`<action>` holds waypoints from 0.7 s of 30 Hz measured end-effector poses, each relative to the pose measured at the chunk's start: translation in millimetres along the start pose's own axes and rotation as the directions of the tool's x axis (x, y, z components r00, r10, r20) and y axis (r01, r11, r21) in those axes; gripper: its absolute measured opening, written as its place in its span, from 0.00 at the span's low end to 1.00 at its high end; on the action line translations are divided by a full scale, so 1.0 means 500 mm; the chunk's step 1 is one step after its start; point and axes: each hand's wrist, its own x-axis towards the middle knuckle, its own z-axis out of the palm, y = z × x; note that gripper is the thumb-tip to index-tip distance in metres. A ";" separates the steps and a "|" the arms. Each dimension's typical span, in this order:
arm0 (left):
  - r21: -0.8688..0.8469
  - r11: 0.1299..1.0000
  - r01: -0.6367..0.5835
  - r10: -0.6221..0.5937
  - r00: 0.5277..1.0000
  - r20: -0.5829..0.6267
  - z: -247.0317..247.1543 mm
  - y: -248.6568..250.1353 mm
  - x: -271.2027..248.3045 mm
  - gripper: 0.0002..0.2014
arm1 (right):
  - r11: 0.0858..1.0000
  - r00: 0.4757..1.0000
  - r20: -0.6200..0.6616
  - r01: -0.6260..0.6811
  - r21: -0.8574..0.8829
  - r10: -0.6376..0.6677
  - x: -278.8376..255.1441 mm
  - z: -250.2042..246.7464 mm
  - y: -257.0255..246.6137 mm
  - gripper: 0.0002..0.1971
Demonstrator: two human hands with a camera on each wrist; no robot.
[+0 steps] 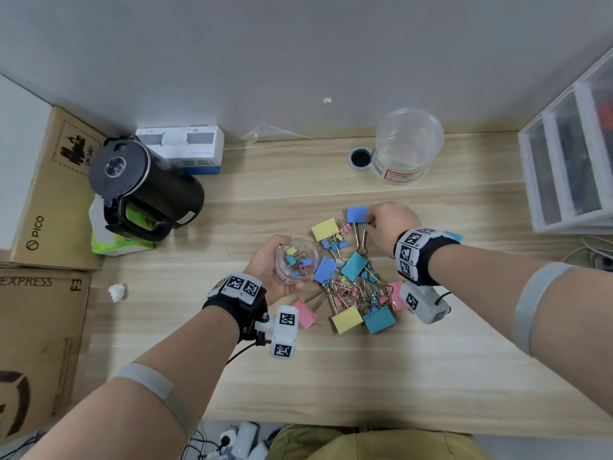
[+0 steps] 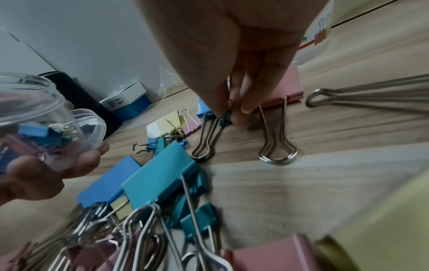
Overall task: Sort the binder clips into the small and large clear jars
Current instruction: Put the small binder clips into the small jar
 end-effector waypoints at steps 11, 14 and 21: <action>0.039 0.999 -0.004 0.004 1.000 -0.002 0.040 0.024 0.002 0.23 | 0.763 0.990 0.137 -0.104 0.638 0.020 -0.019 -0.058 -0.026 0.05; 0.063 0.998 -0.007 0.008 1.000 -0.012 0.049 0.025 0.005 0.25 | 0.618 0.961 0.255 -0.135 0.774 -0.109 -0.031 -0.090 -0.070 0.11; 0.100 0.995 -0.017 0.018 1.000 -0.018 0.051 0.019 0.002 0.23 | 0.606 0.966 0.235 -0.124 0.786 -0.107 -0.034 -0.068 -0.112 0.04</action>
